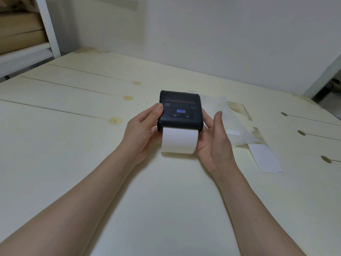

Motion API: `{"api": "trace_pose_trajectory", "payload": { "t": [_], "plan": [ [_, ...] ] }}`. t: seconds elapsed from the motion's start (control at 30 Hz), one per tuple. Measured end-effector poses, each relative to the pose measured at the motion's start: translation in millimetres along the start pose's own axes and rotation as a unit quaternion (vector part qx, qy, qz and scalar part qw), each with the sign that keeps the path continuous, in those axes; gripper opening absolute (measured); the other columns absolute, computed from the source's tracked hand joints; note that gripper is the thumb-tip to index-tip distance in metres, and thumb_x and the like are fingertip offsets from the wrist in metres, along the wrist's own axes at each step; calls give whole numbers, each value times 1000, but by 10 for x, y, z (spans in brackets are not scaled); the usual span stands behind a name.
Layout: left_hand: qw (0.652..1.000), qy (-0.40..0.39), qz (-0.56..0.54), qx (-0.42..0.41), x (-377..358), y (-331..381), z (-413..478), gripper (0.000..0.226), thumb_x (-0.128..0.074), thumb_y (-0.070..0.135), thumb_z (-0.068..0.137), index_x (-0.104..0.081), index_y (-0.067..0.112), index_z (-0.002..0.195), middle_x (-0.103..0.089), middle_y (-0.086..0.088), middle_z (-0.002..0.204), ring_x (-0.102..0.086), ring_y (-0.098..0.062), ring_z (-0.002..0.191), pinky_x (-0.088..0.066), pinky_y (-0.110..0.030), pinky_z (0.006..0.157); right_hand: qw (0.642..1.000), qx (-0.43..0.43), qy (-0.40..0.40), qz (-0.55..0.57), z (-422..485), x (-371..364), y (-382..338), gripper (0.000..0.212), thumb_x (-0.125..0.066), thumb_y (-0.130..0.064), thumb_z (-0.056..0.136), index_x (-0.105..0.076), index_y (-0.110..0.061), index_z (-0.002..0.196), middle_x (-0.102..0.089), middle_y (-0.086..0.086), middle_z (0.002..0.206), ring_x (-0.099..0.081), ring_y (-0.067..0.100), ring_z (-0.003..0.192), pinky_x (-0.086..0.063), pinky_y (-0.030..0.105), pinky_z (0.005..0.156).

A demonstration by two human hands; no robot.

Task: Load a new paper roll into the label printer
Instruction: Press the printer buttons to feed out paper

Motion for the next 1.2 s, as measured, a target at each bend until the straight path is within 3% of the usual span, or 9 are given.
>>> {"api": "trace_pose_trajectory", "payload": {
  "t": [0.33,0.5,0.6,0.67,0.73,0.83,0.93,1.1,1.2],
  "plan": [
    [1000,-10,6,-4,-3,2,12,33,-60,34,95,-69,20,122,-76,-1,111,-71,-15,85,-55,-21,66,1000,-3,-16,1,0,-29,7,63,-29,-56,101,-46,-16,147,-58,16,142,-50,30,137,-30,54,119],
    [1000,-4,-15,15,9,-28,39,49,-70,26,88,-58,16,135,-74,-2,117,-72,-18,98,-56,-28,77,999,5,-26,-40,-1,-45,-24,64,-28,-59,100,-41,-20,150,-58,13,142,-53,28,134,-34,52,117],
    [999,23,-36,17,48,-13,46,33,-64,23,92,-67,13,124,-75,-3,112,-73,-18,89,-58,-28,74,986,23,-21,-164,-15,-50,-50,68,-30,-64,94,-41,-25,148,-68,7,131,-68,17,115,-51,43,103],
    [999,42,-27,11,127,1,74,33,-64,23,92,-67,13,124,-75,-4,113,-74,-19,93,-59,-28,72,968,39,-31,-248,-47,-80,-35,62,-32,-63,91,-40,-31,144,-70,-2,120,-74,6,95,-61,30,81],
    [998,68,-10,7,233,15,95,42,-69,25,89,-63,15,129,-76,-3,112,-74,-20,93,-56,-26,72,958,37,-20,-284,-79,-77,-5,54,-31,-59,97,-34,-34,145,-67,-7,114,-74,6,83,-60,28,64],
    [994,106,27,5,370,2,95,46,-73,23,86,-60,20,130,-76,-3,110,-75,-19,90,-57,-30,79,946,17,4,-323,-69,-46,34,62,-32,-61,97,-24,-33,152,-61,0,114,-69,14,67,-55,31,61],
    [991,110,75,-1,345,4,77,54,-72,18,87,-53,22,137,-76,-7,104,-76,-23,87,-59,-32,79,939,-13,25,-343,-79,21,65,62,-31,-61,97,-21,-32,152,-61,4,108,-58,3,42,-46,17,50],
    [972,124,197,-20,329,5,80,52,-69,32,88,-54,27,137,-75,-4,103,-73,-24,95,-55,-42,93,913,0,28,-407,-148,-21,22,62,-34,-58,99,-21,-30,153,-62,2,92,-62,12,71,-45,21,66],
    [949,149,275,-43,330,69,34,51,-66,42,88,-55,30,137,-72,2,106,-68,-16,98,-52,-32,87,907,11,29,-419,-173,-33,16,59,-44,-50,98,-28,-28,150,-60,-4,91,-67,19,89,-51,29,78]
  ]
}}
Point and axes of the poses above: each hand's wrist, its own z-axis towards the middle knuckle, its own x-axis out of the back of the hand, y = z × x, the point moved 9 cm from there along z, towards the middle knuckle
